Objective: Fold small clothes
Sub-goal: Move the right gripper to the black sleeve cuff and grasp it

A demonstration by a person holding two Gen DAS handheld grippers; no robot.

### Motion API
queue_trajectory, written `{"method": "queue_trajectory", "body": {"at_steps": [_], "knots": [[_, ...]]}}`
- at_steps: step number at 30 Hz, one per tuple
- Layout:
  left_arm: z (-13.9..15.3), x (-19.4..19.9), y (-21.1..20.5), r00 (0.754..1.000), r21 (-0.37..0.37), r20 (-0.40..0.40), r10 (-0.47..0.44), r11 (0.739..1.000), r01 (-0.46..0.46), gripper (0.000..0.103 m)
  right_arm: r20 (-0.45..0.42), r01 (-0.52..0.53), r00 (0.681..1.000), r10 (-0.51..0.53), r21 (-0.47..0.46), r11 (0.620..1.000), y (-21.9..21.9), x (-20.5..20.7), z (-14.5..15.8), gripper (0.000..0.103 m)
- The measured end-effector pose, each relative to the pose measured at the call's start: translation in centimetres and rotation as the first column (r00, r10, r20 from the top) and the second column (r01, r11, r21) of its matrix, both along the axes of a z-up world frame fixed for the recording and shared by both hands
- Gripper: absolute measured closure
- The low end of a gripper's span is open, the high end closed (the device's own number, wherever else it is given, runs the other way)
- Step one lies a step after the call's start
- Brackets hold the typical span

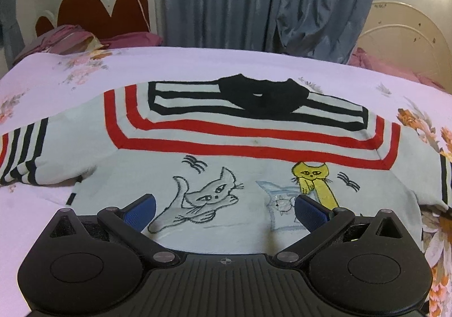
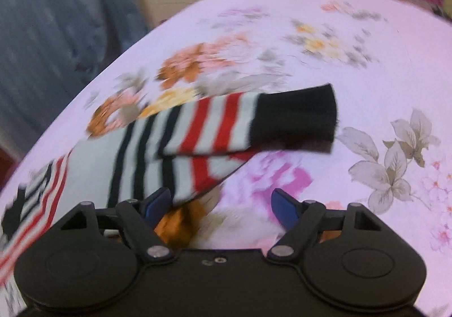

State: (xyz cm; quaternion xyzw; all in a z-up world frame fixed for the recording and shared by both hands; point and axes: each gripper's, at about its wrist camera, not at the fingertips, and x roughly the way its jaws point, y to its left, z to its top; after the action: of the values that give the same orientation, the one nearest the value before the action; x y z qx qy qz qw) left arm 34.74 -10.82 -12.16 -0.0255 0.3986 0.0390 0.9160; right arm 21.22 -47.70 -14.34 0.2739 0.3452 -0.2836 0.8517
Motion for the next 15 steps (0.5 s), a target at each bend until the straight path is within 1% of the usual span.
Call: {"method": "queue_trajectory", "body": {"at_steps": [4, 6, 7, 8, 10, 11, 13, 15], "knots": [[0.0, 0.4, -0.3, 1.000, 0.004, -0.002, 0.005, 1.000, -0.005, 0.000, 0.043, 0.034, 0.998, -0.034, 0.006, 0.999, -1.7, 0.7, 0.0, 0.026], [0.0, 0.5, -0.4, 1.000, 0.019, -0.005, 0.003, 1.000, -0.003, 0.000, 0.044, 0.048, 0.998, -0.048, -0.003, 0.999, -2.4, 1.2, -0.2, 0.032], [-0.1, 0.7, -0.4, 1.000, 0.024, -0.008, 0.000, 1.000, 0.001, 0.000, 0.040, 0.057, 0.998, -0.056, -0.020, 0.998, -2.6, 1.5, -0.3, 0.043], [-0.1, 0.8, -0.4, 1.000, 0.025, -0.014, -0.004, 1.000, 0.005, 0.000, 0.038, 0.062, 0.997, -0.061, -0.033, 0.998, -2.8, 1.7, -0.4, 0.058], [-0.2, 0.8, -0.3, 1.000, 0.022, -0.021, -0.004, 1.000, 0.004, 0.000, 0.033, 0.075, 0.997, -0.073, -0.056, 0.996, -3.3, 2.1, -0.4, 0.071], [-0.2, 0.8, -0.2, 1.000, 0.025, -0.020, -0.003, 1.000, 0.003, 0.000, 0.080, 0.107, 0.991, -0.105, -0.016, 0.994, -3.4, 2.3, -0.4, 0.079], [-0.1, 0.7, -0.1, 1.000, 0.035, -0.011, -0.008, 0.999, 0.009, 0.000, 0.091, 0.093, 0.992, -0.088, -0.046, 0.995, -3.2, 2.2, 0.1, 0.085], [0.2, 0.5, 0.0, 1.000, 0.048, 0.005, -0.012, 0.999, 0.011, 0.000, 0.107, 0.077, 0.992, -0.068, -0.083, 0.994, -2.5, 2.3, 0.8, 0.086]]}}
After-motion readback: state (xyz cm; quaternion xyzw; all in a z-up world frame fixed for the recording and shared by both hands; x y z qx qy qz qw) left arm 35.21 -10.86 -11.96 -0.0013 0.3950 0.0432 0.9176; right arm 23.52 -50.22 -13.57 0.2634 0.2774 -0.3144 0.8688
